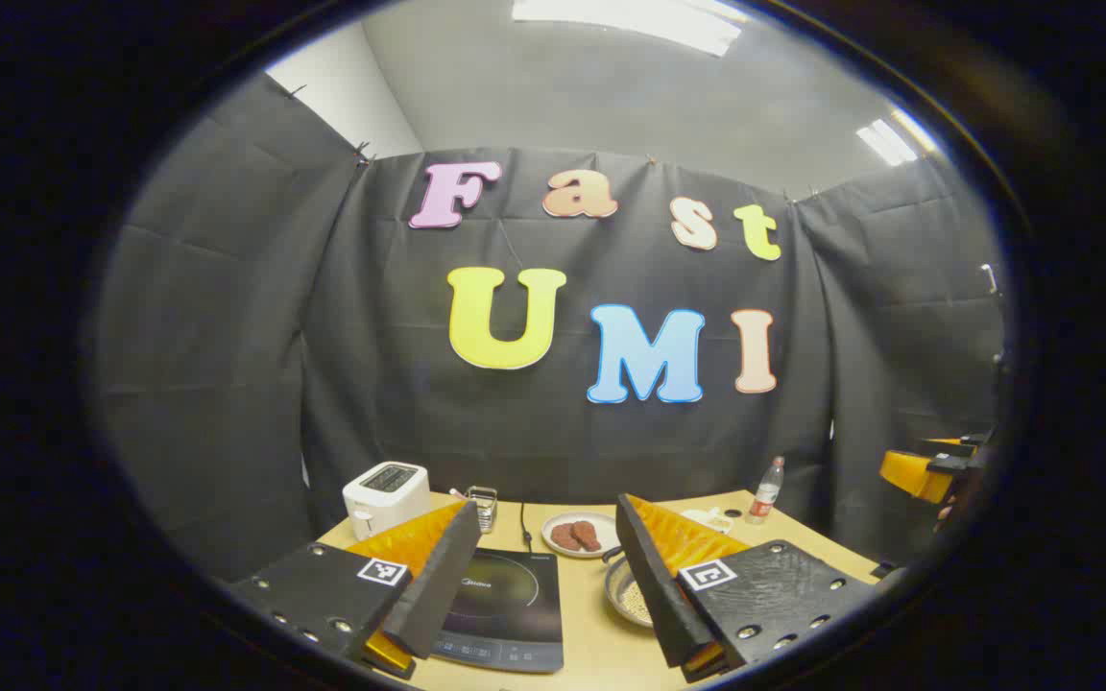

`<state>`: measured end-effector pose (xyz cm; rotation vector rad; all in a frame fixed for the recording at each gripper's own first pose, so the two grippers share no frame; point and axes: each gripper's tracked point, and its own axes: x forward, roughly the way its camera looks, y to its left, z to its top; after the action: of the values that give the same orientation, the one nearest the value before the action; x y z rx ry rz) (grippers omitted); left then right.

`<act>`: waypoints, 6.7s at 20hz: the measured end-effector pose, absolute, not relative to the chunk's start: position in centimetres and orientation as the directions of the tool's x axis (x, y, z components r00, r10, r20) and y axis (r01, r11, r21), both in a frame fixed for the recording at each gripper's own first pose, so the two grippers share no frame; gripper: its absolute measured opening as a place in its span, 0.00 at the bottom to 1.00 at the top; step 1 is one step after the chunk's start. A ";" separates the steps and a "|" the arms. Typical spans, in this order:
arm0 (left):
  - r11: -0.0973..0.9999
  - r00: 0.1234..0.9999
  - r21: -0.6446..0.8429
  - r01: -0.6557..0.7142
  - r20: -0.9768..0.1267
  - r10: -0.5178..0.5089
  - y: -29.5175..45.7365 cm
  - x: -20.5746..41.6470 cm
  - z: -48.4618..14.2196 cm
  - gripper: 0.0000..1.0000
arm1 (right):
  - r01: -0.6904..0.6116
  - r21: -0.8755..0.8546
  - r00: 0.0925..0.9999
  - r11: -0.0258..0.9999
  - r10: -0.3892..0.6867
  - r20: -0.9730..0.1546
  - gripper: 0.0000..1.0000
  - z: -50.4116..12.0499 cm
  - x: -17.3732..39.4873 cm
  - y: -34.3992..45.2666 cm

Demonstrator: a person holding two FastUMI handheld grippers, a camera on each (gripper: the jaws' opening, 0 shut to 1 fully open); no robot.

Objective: First push the handle of the pot to place it horizontally, then grasp the pot with both hands and set it on the induction cooktop.

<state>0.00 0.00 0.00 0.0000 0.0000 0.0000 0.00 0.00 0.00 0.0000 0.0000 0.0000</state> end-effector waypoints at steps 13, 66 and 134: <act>1.000 1.000 0.020 0.024 -0.019 -0.024 -2.8 0.0 -0.5 0.87 | -0.021 0.031 1.000 0.999 0.021 -0.019 0.96 0.0 0.2 -0.8; 0.996 0.973 -0.012 -0.085 -0.214 0.080 5.9 0.7 -10.1 0.87 | -0.339 0.121 0.618 0.933 0.318 -0.719 0.00 -21.9 3.7 10.5; 0.980 0.929 0.117 -0.160 -0.318 0.189 -15.3 7.3 -10.6 0.87 | -0.381 0.103 0.463 0.919 0.286 -0.839 0.02 -32.5 17.5 -4.5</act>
<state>7.28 -15.25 -10.57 0.0900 0.3341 0.1790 17.50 -4.52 -32.53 -0.1041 1.0095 0.4108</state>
